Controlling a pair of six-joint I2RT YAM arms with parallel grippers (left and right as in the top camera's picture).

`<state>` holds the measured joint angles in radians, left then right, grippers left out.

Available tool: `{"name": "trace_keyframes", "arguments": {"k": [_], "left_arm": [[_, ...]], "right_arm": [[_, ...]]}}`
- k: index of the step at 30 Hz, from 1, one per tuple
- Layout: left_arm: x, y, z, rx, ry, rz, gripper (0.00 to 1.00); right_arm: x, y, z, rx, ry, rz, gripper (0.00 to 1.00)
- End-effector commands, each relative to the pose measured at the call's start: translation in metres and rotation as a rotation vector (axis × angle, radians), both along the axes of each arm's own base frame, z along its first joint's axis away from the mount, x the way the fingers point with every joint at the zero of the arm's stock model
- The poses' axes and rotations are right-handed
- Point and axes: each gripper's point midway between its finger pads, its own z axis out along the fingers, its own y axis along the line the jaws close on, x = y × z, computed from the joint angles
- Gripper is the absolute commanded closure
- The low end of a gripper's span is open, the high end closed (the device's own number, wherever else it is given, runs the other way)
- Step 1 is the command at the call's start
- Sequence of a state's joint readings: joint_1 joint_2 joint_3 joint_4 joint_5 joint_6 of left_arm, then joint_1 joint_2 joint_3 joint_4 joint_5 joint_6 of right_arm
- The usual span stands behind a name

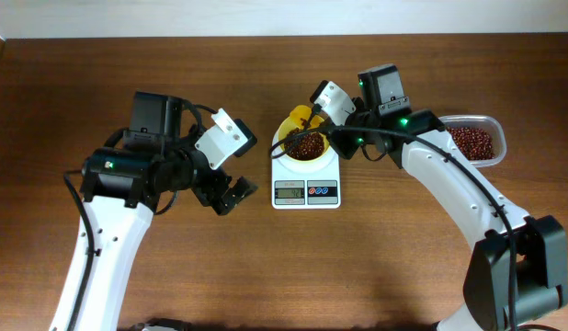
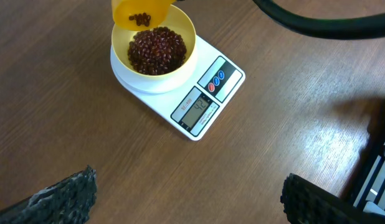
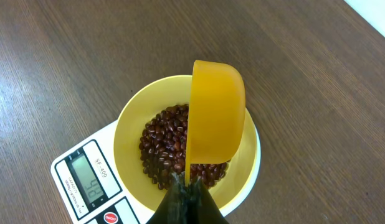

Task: Scoop item into bowl and weigh 50g on scale
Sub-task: 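Carry the scoop over the bowl and tip a few beans in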

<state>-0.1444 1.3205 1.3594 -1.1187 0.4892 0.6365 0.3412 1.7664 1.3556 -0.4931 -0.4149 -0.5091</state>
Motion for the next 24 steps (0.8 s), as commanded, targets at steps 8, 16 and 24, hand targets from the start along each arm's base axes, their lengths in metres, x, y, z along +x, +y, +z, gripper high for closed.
{"name": "trace_keyframes", "arguments": {"k": [8, 16, 24], "left_arm": [[0.000, 0.001, -0.003, 0.007, 0.002, -0.009, 0.01], [0.000, 0.001, -0.003, 0.007, 0.002, -0.009, 0.01], [0.000, 0.001, -0.003, 0.007, 0.002, -0.009, 0.01]], "right_arm": [[-0.002, 0.001, 0.026, 0.010, -0.065, 0.009, 0.96], [-0.005, 0.000, 0.029, 0.010, -0.064, 0.008, 0.96], [-0.007, -0.001, 0.030, 0.006, -0.060, 0.008, 0.96]]}}
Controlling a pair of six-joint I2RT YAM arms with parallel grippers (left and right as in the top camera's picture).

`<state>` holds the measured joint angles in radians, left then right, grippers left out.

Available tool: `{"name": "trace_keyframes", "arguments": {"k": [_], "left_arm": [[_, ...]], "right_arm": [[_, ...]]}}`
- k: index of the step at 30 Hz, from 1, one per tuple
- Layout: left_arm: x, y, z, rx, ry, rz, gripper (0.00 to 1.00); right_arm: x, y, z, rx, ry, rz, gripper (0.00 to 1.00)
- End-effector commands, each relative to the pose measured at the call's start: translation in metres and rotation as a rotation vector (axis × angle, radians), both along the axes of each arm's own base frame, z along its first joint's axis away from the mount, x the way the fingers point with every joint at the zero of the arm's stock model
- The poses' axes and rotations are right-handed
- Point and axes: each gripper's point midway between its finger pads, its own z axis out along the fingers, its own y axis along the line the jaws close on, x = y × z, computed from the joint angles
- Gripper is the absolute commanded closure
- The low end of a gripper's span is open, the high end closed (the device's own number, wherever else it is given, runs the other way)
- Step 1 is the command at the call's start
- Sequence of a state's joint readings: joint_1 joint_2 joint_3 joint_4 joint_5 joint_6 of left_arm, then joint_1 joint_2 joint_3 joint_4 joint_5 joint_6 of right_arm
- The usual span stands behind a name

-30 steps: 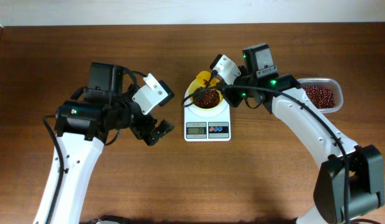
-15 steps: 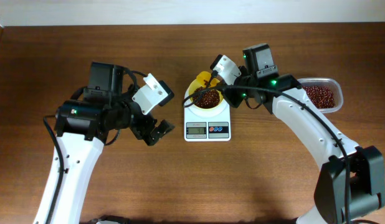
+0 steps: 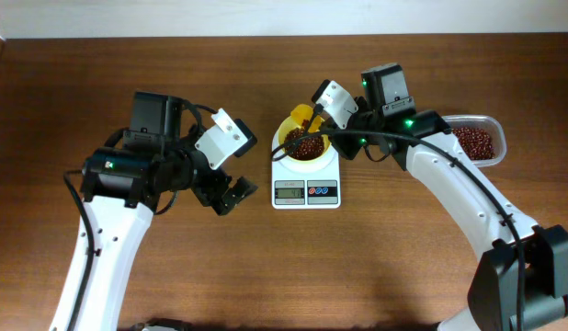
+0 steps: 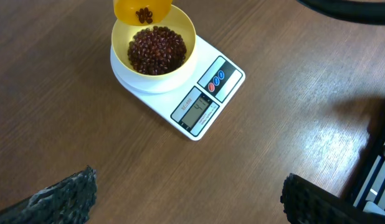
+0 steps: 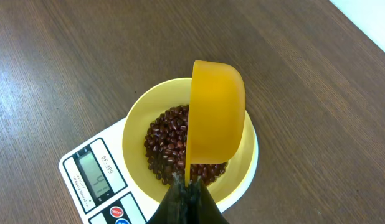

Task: Scoop item into bowl and weigh 50g on scale
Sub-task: 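Carry the scoop over the bowl and tip a few beans in, then move the scoop back right and dip it into the beans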

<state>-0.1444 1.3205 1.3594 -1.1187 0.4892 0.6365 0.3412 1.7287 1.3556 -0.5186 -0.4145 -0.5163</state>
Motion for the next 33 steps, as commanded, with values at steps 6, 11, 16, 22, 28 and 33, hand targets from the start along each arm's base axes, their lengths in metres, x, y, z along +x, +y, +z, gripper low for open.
{"name": "trace_keyframes", "arguments": {"k": [6, 11, 16, 22, 28, 33], "left_arm": [[0.000, 0.001, -0.003, 0.007, 0.002, -0.009, 0.01], [0.000, 0.001, -0.003, 0.007, 0.002, -0.009, 0.01], [0.000, 0.001, -0.003, 0.007, 0.002, -0.009, 0.01], [0.000, 0.001, -0.003, 0.007, 0.002, -0.009, 0.01], [0.000, 0.001, -0.003, 0.007, 0.002, -0.009, 0.01], [0.000, 0.001, -0.003, 0.007, 0.002, -0.009, 0.01]], "right_arm": [[0.000, 0.005, 0.007, -0.167, -0.123, -0.011, 0.96], [0.000, 0.007, 0.009, -0.164, -0.130, -0.009, 0.96], [0.004, 0.005, 0.027, -0.142, -0.168, -0.024, 0.96], [0.041, -0.107, 0.066, -0.150, -0.224, -0.397, 0.96], [0.029, -0.288, 0.031, -0.265, -0.027, -0.891, 0.96], [0.005, -0.330, -0.052, -0.249, 0.291, -1.090, 0.96]]}}
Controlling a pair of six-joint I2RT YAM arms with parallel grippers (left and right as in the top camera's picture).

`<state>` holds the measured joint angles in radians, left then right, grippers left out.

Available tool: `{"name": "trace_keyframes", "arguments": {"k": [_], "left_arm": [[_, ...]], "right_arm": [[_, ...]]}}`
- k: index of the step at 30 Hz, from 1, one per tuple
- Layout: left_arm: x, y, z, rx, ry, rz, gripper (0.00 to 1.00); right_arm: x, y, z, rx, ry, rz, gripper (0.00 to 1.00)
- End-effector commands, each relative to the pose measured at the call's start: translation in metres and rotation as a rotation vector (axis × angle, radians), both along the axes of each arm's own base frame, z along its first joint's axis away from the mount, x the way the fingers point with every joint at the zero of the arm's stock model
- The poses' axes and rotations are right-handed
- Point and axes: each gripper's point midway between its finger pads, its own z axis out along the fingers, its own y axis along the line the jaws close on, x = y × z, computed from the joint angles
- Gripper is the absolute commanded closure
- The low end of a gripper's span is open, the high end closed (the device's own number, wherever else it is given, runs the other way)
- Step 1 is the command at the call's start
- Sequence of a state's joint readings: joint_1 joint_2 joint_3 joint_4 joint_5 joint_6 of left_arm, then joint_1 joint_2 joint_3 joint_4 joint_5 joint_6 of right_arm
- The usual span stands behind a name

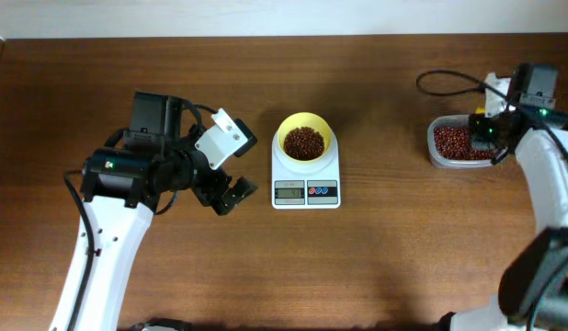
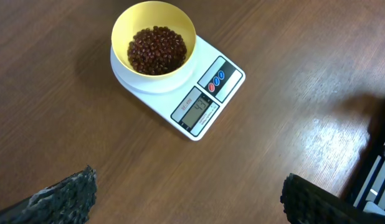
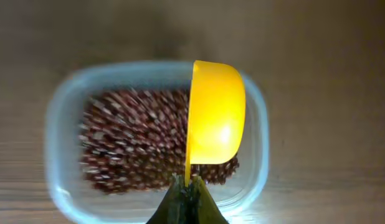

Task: Scoop item into bowl and weigh 50g on scale
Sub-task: 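Move the scoop back right and dip it into the beans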

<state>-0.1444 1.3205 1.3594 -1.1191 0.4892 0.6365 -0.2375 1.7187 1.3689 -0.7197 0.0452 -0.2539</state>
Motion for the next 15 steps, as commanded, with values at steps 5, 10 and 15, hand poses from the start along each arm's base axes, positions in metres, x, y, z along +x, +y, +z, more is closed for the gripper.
{"name": "trace_keyframes", "arguments": {"k": [5, 10, 15], "left_arm": [[0.000, 0.001, -0.003, 0.007, 0.001, -0.009, 0.01], [0.000, 0.001, -0.003, 0.007, 0.001, -0.009, 0.01], [0.000, 0.001, -0.003, 0.007, 0.001, -0.009, 0.01]], "right_arm": [[-0.007, -0.002, -0.052, 0.049, 0.138, -0.057, 0.96], [-0.017, 0.036, -0.055, 0.247, 0.171, 0.018, 0.96], [-0.016, 0.034, -0.054, 0.271, 0.161, 0.014, 0.96]]}}
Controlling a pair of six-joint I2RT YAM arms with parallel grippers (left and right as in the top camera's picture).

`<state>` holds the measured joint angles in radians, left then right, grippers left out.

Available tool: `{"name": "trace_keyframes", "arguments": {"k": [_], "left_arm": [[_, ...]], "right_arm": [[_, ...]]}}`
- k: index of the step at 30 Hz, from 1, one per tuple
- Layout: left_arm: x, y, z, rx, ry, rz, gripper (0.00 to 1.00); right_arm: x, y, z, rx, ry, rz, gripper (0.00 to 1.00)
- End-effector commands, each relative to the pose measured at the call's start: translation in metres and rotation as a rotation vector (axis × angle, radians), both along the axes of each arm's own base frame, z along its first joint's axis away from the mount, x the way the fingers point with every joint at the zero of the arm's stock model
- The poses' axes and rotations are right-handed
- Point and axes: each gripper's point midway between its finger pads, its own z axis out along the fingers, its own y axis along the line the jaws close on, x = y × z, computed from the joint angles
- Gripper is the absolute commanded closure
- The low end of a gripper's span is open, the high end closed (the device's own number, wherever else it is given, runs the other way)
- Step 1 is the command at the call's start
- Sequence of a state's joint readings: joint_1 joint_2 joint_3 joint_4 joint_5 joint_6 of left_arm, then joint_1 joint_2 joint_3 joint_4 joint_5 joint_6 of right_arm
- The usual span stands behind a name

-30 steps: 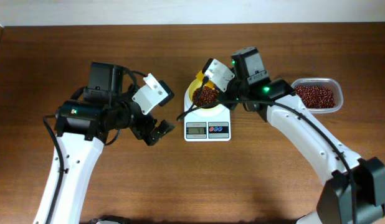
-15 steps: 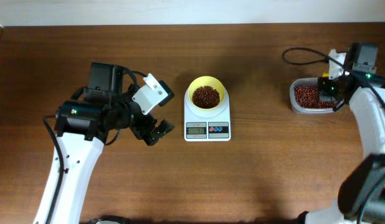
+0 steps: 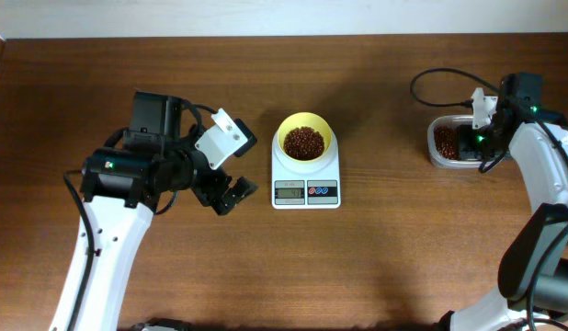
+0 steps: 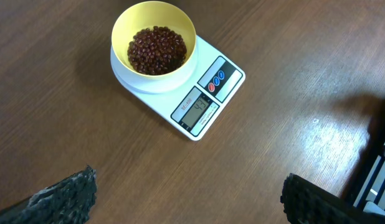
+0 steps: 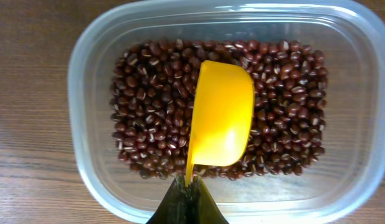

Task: Scoop item into bowl and weigh 50g on scale
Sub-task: 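Move the scoop back right and dip it into the beans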

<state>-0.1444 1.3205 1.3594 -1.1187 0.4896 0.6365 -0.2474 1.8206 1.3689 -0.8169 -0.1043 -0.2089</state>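
Note:
A yellow bowl (image 3: 304,139) partly full of red beans (image 4: 156,50) stands on the white scale (image 3: 306,183), whose display (image 4: 197,111) shows digits. My right gripper (image 5: 189,186) is shut on the handle of a yellow scoop (image 5: 221,122), which sits low in the clear tub (image 5: 86,162) of red beans (image 5: 149,112) at the right edge (image 3: 445,140). My left gripper (image 4: 186,196) hangs open left of the scale, nothing between its fingers (image 4: 61,196).
The brown wooden table (image 3: 394,248) carries only the scale and the tub. A black cable (image 3: 431,87) loops behind the tub. The left arm's body (image 3: 137,170) stands left of the scale.
My right gripper with the scoop has come lower into the bean tub; the tub now fills the right wrist view and is sharp. The left arm and the bowl are unchanged.
The scoop was tipped over the yellow bowl with a few beans in it, the scale reading in the forties. Then it was still there a bit higher. Then the right gripper held it above the tub at the right, and now it sits down among the tub's beans.

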Motion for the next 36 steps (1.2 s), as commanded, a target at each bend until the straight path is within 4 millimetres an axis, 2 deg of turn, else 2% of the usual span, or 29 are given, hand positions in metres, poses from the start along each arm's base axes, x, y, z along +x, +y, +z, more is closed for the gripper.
{"name": "trace_keyframes", "arguments": {"k": [1, 4, 7, 10, 20, 23, 30, 36], "left_arm": [[0.000, 0.001, -0.003, 0.007, 0.002, -0.009, 0.01], [0.000, 0.001, -0.003, 0.007, 0.002, -0.009, 0.01], [0.000, 0.001, -0.003, 0.007, 0.002, -0.009, 0.01], [0.000, 0.001, -0.003, 0.007, 0.002, -0.009, 0.01], [0.000, 0.001, -0.003, 0.007, 0.002, -0.009, 0.01], [0.000, 0.001, -0.003, 0.007, 0.002, -0.009, 0.01], [0.000, 0.001, -0.003, 0.007, 0.002, -0.009, 0.01], [0.000, 0.001, -0.003, 0.007, 0.002, -0.009, 0.01]], "right_arm": [[0.000, 0.004, -0.005, 0.072, 0.004, -0.009, 0.96], [-0.002, -0.016, 0.000, 0.083, -0.011, -0.099, 0.96], [-0.001, -0.035, 0.016, 0.100, -0.061, -0.149, 0.96], [-0.001, -0.035, 0.031, 0.207, -0.121, -0.156, 0.96], [-0.006, -0.047, 0.057, 0.493, -0.252, -0.195, 0.96], [-0.008, -0.051, 0.060, 0.524, -0.264, -0.207, 0.96], [-0.007, -0.043, 0.073, 0.628, -0.311, -0.183, 0.96], [-0.001, -0.014, 0.099, 0.806, -0.377, -0.091, 0.96]]}}
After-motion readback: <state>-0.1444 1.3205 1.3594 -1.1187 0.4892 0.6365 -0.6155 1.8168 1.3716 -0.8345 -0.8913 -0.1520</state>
